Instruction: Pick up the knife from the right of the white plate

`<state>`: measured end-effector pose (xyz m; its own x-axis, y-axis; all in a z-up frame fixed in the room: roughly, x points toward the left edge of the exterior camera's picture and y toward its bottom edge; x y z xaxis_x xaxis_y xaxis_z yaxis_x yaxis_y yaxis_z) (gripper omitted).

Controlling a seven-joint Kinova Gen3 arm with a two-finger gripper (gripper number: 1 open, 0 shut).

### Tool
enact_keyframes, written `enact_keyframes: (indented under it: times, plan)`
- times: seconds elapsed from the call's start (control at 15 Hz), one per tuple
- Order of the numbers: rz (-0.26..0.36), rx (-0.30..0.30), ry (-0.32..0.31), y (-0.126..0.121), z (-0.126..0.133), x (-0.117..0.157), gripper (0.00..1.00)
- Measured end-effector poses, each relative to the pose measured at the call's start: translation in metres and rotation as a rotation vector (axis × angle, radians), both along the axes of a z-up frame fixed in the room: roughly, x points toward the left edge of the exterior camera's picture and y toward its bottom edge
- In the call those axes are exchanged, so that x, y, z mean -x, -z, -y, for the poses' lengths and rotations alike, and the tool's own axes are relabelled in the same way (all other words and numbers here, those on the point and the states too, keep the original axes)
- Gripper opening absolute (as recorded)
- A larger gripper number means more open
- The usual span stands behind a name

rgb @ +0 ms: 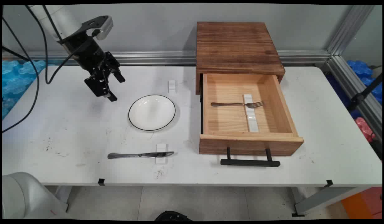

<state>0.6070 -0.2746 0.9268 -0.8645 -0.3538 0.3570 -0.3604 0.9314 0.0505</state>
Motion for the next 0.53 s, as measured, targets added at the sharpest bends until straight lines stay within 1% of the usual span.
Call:
enact_keyframes:
  times: [0.33, 0.53]
  plan:
    - [-0.013, 0.002, -0.019, -0.016, 0.003, 0.023, 1.0]
    - [-0.013, 0.004, -0.028, -0.029, 0.001, 0.044, 1.0]
